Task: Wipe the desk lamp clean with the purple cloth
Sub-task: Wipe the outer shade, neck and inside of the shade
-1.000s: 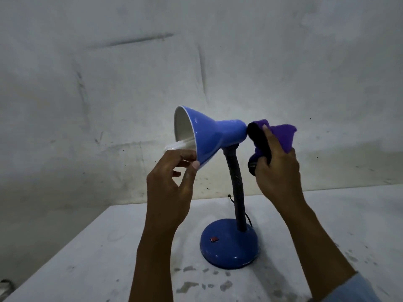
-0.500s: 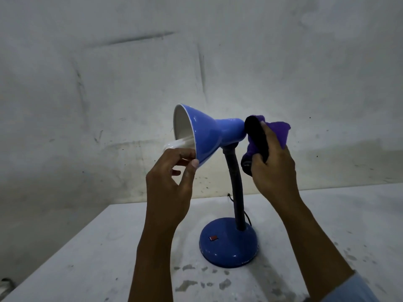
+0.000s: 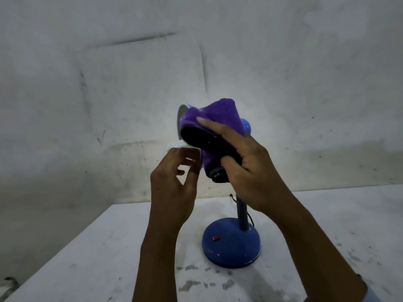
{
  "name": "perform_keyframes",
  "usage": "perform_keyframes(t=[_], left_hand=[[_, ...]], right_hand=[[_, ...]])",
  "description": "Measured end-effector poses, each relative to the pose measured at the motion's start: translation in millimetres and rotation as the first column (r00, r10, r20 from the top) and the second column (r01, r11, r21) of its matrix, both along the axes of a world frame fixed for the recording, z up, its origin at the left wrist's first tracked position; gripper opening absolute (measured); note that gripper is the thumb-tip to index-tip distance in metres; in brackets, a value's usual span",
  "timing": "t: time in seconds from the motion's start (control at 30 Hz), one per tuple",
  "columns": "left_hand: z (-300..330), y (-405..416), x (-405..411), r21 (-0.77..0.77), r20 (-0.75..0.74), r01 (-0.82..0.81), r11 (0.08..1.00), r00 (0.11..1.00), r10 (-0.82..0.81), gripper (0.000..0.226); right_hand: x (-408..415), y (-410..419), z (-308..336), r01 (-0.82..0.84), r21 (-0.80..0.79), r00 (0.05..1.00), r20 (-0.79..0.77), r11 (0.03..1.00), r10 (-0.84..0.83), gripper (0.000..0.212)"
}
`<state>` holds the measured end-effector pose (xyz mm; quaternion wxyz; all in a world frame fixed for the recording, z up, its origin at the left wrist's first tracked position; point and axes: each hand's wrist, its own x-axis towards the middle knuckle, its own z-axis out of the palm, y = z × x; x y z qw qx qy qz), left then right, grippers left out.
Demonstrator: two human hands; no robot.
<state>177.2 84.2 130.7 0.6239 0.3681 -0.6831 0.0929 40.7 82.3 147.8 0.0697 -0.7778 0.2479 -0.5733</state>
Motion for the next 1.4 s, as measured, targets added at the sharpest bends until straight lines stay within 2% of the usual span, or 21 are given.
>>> perform_keyframes(t=[0.2, 0.27, 0.37, 0.47, 0.6, 0.7, 0.87, 0.93, 1.03, 1.1, 1.17, 1.3, 1.4], left_hand=[[-1.4, -0.9, 2.0, 0.002, -0.013, -0.004, 1.000, 1.000, 0.004, 0.012], [-1.8, -1.5, 0.6, 0.000, -0.017, -0.006, 1.000, 1.000, 0.006, 0.012], [-2.0, -2.1, -1.1, 0.000, -0.023, 0.001, 1.000, 1.000, -0.001, 0.013], [-2.0, -2.3, -0.9, 0.005, -0.025, -0.001, 1.000, 1.000, 0.001, 0.012], [-1.1, -2.0, -1.8, 0.004, -0.017, -0.003, 1.000, 1.000, 0.003, 0.012], [-1.2, -2.3, -0.2, -0.001, -0.017, -0.015, 1.000, 1.000, 0.015, 0.015], [-2.3, -3.0, -0.1, 0.007, -0.024, -0.017, 1.000, 1.000, 0.017, 0.017], [-2.6, -3.2, -1.2, 0.014, -0.023, -0.017, 1.000, 1.000, 0.017, 0.018], [-1.8, -2.7, -1.5, 0.011, -0.021, -0.016, 1.000, 1.000, 0.016, 0.016], [-1.1, -2.0, -1.8, 0.003, -0.016, -0.013, 1.000, 1.000, 0.013, 0.015], [-0.9, -1.3, -1.8, 0.003, -0.014, -0.014, 1.000, 1.000, 0.014, 0.015], [-1.5, -1.8, -0.3, 0.008, -0.022, -0.014, 1.000, 1.000, 0.014, 0.015], [-1.9, -3.3, -1.2, 0.016, -0.031, -0.014, 1.000, 0.999, 0.014, 0.017]], right_hand=[[-22.4, -24.4, -11.9, 0.272, 0.144, 0.958, 0.054, 0.952, -0.282, 0.067], [-29.2, -30.5, -15.0, 0.396, 0.175, 0.911, 0.053, 0.902, -0.410, 0.067], [-36.6, -34.8, -16.7, 0.540, 0.193, 0.813, 0.129, 0.819, -0.567, 0.061], [-36.0, -33.3, -15.2, 0.510, 0.145, 0.823, 0.203, 0.848, -0.531, 0.061], [-27.5, -29.6, -13.2, 0.384, 0.051, 0.919, 0.074, 0.922, -0.387, 0.067], [-25.1, -32.3, -16.1, 0.367, 0.130, 0.925, 0.052, 0.921, -0.376, 0.068], [-44.3, -39.9, -18.1, 0.481, 0.275, 0.852, 0.077, 0.833, -0.517, 0.067], [-48.4, -40.5, -16.4, 0.477, 0.306, 0.837, 0.127, 0.824, -0.532, 0.065], [-42.3, -35.1, -12.5, 0.385, 0.221, 0.877, 0.216, 0.896, -0.430, 0.066], [-33.7, -32.2, -13.0, 0.346, 0.145, 0.915, 0.165, 0.927, -0.367, 0.068], [-28.0, -33.9, -16.2, 0.377, 0.121, 0.919, 0.079, 0.918, -0.387, 0.069], [-32.9, -41.5, -21.8, 0.425, 0.245, 0.883, 0.102, 0.871, -0.459, 0.070], [-37.9, -45.8, -23.9, 0.340, 0.360, 0.886, 0.186, 0.869, -0.424, 0.070]])
